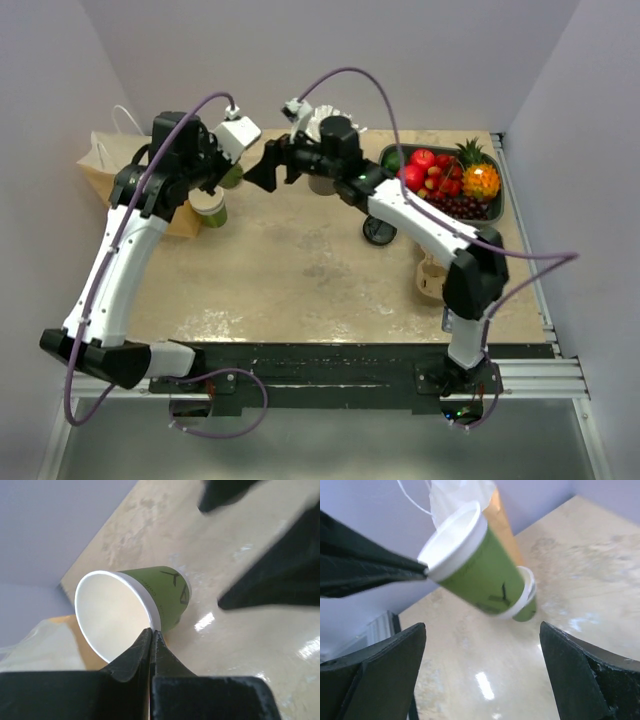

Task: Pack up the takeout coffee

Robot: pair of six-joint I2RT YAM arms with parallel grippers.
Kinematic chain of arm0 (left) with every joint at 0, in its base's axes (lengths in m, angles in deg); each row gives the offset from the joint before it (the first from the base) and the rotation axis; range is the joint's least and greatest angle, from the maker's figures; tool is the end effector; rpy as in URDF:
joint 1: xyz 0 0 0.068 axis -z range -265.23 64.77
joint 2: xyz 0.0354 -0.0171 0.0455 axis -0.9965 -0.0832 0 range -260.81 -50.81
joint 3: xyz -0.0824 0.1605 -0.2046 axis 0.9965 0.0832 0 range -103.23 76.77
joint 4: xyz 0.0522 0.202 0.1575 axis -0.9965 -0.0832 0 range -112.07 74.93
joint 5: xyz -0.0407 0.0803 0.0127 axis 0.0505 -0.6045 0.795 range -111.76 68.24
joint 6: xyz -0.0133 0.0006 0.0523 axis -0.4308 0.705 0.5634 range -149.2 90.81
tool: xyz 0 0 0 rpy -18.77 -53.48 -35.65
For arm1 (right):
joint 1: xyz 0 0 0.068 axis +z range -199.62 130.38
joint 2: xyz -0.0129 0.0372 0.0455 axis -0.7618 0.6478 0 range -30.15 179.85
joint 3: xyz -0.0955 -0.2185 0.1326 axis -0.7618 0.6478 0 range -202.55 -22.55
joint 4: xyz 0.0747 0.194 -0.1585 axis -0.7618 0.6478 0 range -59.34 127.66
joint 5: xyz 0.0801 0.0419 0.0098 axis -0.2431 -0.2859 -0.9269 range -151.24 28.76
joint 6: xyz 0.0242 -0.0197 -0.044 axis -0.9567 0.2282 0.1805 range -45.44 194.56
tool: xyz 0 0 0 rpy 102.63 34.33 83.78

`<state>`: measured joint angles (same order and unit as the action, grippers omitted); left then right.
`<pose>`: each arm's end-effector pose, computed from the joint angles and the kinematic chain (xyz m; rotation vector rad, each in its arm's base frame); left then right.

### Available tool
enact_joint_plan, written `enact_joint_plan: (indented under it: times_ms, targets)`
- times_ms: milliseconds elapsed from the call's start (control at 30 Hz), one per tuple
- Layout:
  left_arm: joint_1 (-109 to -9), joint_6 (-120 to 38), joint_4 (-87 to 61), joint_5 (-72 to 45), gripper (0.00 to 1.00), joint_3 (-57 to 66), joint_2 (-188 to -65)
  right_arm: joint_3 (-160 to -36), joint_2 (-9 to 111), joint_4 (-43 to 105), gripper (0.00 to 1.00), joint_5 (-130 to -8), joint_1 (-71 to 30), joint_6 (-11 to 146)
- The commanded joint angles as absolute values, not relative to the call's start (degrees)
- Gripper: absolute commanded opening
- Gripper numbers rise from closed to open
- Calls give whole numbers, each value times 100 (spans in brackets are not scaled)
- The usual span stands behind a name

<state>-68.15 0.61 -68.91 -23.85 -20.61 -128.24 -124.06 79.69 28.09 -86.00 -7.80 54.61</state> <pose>0.2520 -0.0760 0.4500 0.8424 1.9961 0.1674 0.3376 0.3222 0.3751 -0.6795 1.6685 1.1529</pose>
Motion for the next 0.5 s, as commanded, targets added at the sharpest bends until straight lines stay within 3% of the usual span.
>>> enact_joint_plan:
  times_ms: [0, 133, 367, 467]
  targets:
    - [-6537, 332, -6675, -788, 0, -1289, -12570, -11889, 6848, 3511, 99, -8181, -1400, 6523]
    - [-6020, 429, -6587, -392, 0, -770, -12770, -11030, 5995, 4198, 99, -8067, -1973, 7425]
    - [-4753, 526, -5754, -1926, 0, -225, -13377, -9288, 4546, 4788, 99, -7751, -2483, 9370]
    - [-4393, 473, -5490, -2376, 0, -101, -13694, -8830, 4351, 4859, 94, -7435, -2484, 9740]
